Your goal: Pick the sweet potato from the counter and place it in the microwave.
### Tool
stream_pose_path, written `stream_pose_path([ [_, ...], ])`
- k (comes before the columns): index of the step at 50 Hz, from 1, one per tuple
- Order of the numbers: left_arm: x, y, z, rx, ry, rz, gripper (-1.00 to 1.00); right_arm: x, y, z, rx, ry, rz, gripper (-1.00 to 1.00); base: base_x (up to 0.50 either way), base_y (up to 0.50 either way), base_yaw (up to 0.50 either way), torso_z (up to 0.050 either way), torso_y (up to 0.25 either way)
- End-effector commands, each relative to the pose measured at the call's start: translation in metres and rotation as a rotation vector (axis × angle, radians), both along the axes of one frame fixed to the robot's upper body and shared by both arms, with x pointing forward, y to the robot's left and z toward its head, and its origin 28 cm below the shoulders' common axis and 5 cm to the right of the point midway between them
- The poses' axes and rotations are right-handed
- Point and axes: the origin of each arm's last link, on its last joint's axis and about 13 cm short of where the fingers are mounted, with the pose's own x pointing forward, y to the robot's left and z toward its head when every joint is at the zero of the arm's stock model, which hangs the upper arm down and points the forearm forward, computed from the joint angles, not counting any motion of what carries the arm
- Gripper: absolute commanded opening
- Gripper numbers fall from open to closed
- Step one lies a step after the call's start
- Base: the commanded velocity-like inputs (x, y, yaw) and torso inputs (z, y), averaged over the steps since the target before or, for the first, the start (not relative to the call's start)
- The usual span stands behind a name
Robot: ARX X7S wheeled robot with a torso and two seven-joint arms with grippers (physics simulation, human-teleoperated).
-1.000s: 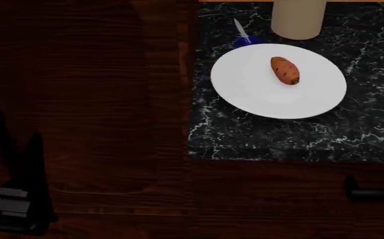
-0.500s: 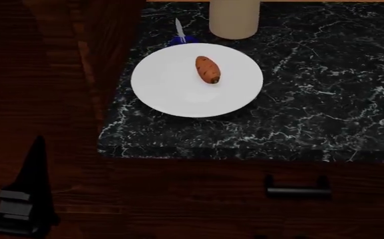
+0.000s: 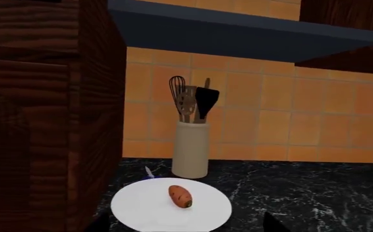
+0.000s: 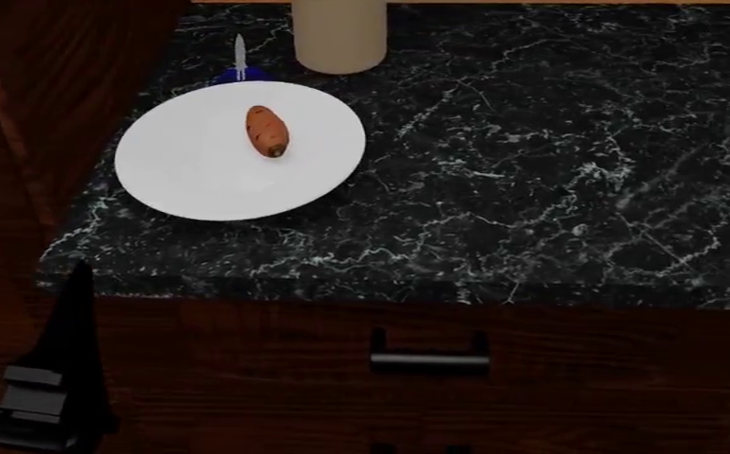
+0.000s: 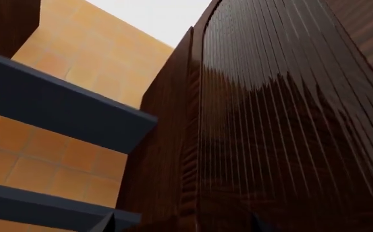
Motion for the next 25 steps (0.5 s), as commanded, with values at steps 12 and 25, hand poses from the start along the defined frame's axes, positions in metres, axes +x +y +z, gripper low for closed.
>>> stream_pose_path([
  [12,-0.0003,0.0008,-0.0016,0.001,0.004,0.004,1.0,0.0049,0.0003,-0.0015,-0.017,0.038,0.009,1.0,0.2,0.0,0.0,0.0,0.0],
  [25,0.0,0.0009,-0.0013,0.0,0.001,0.005,1.0,0.0058,0.0005,-0.0012,-0.02,0.037,0.015,1.0,0.41,0.0,0.0,0.0,0.0],
])
